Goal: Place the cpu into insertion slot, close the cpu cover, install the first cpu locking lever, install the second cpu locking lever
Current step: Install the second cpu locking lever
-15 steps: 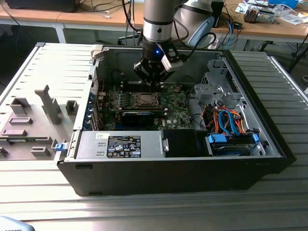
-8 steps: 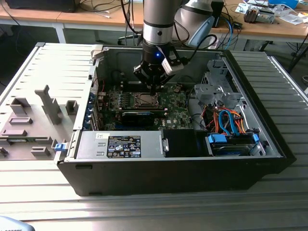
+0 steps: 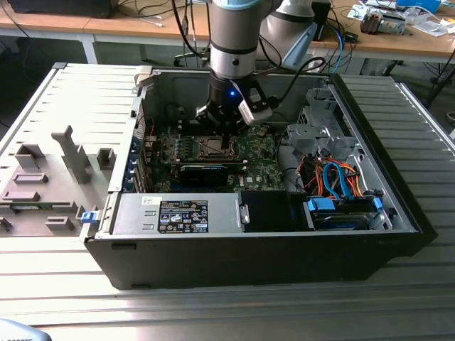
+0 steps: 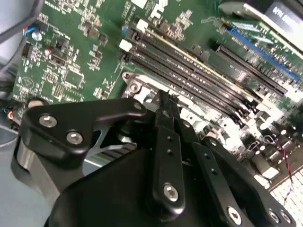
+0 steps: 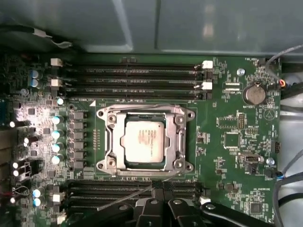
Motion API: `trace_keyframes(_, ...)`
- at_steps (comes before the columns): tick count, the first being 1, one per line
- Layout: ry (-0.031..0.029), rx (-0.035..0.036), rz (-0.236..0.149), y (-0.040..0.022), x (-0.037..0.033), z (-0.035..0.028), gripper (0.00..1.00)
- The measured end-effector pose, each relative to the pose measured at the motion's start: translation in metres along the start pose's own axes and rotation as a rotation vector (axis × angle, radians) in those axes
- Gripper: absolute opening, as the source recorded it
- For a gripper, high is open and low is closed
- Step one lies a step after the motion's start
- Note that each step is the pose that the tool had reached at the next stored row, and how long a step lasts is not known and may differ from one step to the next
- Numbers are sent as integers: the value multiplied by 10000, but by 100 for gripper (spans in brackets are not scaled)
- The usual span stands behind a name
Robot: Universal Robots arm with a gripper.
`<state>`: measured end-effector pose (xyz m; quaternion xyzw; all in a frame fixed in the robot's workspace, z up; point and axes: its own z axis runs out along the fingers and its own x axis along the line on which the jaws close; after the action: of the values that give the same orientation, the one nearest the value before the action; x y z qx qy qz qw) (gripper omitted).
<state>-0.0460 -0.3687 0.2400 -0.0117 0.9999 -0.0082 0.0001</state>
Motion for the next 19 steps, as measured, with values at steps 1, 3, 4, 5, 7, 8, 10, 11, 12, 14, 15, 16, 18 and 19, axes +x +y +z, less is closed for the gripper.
trace_keyframes(1, -3, -134, 1, -25, 15, 4, 11)
trace_keyframes(3, -7, -285, 2, -66, 46, 12, 11)
trace_keyframes(4, -8, -324, 2, -83, 60, 16, 11)
trace_keyframes(5, -9, -365, 1, -105, 80, 21, 11)
trace_keyframes(7, -12, -398, 1, -160, 129, 31, 11)
trace_keyframes(8, -12, -397, 0, -196, 157, 36, 11)
trace_keyframes(10, -16, -563, 1, -246, 229, 44, 11)
trace_keyframes(11, -18, -674, 1, -275, 264, 47, 11)
trace_keyframes(12, -21, -731, 1, -290, 282, 49, 11)
trace_keyframes(14, -24, -900, 1, -308, 312, 56, 11)
trace_keyframes(15, -26, -978, 1, -308, 321, 60, 11)
trace_keyframes(16, -27, -1048, -2, -308, 333, 65, 11)
trace_keyframes(18, -30, -1163, -13, -307, 373, 82, 11)
trace_keyframes(19, -31, -1187, -15, -306, 397, 91, 11)
